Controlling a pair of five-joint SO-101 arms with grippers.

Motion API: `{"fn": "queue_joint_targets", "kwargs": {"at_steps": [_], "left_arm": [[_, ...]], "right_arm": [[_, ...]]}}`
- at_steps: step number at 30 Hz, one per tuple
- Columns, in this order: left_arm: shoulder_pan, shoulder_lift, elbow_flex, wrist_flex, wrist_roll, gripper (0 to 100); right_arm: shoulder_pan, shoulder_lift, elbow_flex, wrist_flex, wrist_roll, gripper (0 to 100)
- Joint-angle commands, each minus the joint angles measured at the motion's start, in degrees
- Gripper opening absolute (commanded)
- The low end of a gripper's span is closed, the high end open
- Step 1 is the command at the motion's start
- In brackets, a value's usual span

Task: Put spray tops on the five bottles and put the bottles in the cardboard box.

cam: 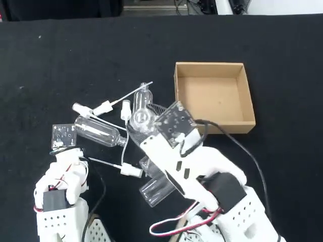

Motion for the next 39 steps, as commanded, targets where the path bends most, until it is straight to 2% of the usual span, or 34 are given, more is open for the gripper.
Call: {"fn": "queue_joint_targets", "kwargs": {"at_steps": [1,5,15,29,32,36,39], "left_arm": [[0.5,-0.4,1.0,0.2,-0.4,3],[0.6,-0.4,1.0,0.2,-0.4,3],[0.8,-0.4,1.0,0.2,-0.5,3],[0.2,-0.4,1.0,1.9,-0.8,3],[-3.3,-0.4,0.3,-4.5,-2.7,3],[-17.4,-0.4,-3.7,-22.8,-15.2,3],[-21.6,-0.4,-3.9,-32.9,-19.0,3]], "right_arm": [[2.0,-2.0,1.8,-7.0,-2.9,1.1],[3.4,-3.8,8.7,-11.3,-3.4,1.1],[3.1,-14.1,15.4,-8.8,-4.2,1.1],[3.1,-16.4,16.7,-8.2,-4.2,1.1],[3.3,-16.4,16.7,-8.2,-4.1,1.1],[3.3,-16.4,16.7,-8.2,-4.0,1.1],[3.3,-16.4,16.7,-8.2,-4.0,1.1]]}}
